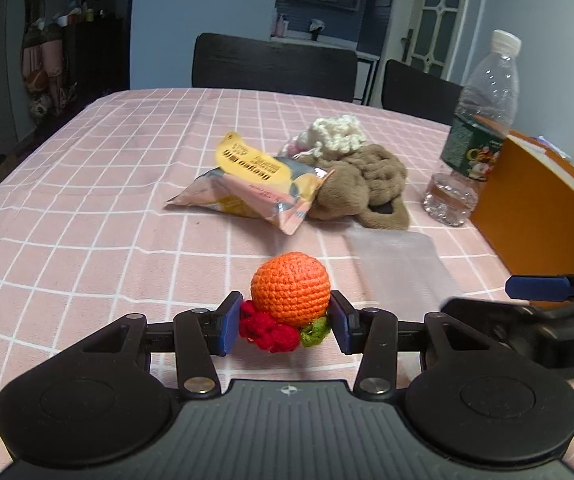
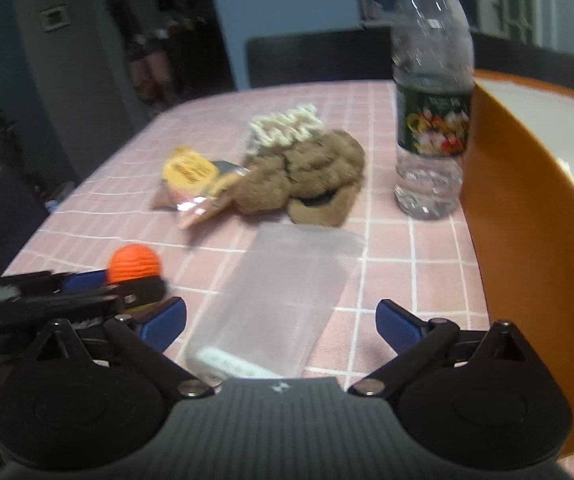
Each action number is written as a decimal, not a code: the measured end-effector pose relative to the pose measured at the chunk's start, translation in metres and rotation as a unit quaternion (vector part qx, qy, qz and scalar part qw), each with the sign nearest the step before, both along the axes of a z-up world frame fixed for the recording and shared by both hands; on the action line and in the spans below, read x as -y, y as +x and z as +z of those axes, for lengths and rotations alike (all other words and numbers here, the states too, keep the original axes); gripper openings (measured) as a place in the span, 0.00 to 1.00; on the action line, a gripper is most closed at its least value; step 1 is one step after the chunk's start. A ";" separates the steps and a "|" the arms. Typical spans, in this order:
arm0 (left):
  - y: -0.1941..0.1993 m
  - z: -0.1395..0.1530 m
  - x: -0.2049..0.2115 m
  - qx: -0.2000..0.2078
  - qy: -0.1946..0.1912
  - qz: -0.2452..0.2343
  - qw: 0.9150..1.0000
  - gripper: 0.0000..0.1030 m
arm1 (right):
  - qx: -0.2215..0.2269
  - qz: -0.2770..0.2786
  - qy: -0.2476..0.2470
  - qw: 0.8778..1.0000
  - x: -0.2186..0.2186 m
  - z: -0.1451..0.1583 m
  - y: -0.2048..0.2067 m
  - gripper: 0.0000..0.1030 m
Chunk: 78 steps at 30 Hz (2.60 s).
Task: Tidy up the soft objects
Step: 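Grasp the knitted orange ball with the left gripper while the right grasps the mesh bag, then carry the ball and mesh bag over the box and release both inside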
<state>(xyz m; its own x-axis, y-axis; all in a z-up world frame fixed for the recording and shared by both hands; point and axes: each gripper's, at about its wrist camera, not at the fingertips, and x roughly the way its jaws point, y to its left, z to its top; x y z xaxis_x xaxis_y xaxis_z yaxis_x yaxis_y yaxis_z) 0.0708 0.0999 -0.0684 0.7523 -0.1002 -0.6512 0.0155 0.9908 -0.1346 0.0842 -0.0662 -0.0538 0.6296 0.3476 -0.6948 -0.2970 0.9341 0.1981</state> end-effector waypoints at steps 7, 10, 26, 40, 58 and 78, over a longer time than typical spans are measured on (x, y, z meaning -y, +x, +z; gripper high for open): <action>0.006 -0.007 -0.007 -0.007 0.025 0.022 0.999 0.51 | -0.022 -0.012 -0.040 0.999 -0.028 -0.020 0.017 0.96; 0.007 -0.007 -0.010 -0.008 0.021 0.021 1.000 0.51 | -0.024 -0.011 -0.053 0.998 -0.030 -0.025 0.018 0.96; -0.008 0.004 0.000 0.006 0.024 0.002 1.000 0.51 | 0.022 0.020 -0.095 0.995 -0.020 -0.017 0.009 0.00; -0.034 0.074 0.033 0.102 -0.006 -0.076 0.992 0.51 | 0.112 0.024 -0.056 0.992 0.038 0.085 -0.037 0.00; 0.010 0.136 0.187 0.143 0.000 -0.300 0.943 0.51 | 0.103 -0.111 -0.069 0.986 0.188 0.132 -0.005 0.00; 0.089 0.088 0.290 0.032 0.174 -0.364 0.914 0.51 | -0.001 -0.119 -0.063 0.991 0.240 0.086 0.070 0.02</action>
<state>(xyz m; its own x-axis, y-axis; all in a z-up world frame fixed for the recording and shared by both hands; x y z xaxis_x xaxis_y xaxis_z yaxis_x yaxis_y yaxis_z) 0.1594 -0.1898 0.0192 0.6060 -0.3850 -0.6961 0.6854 0.6969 0.2112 0.1544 -0.3062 0.0320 0.6818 0.0990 -0.7248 -0.0641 0.9951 0.0756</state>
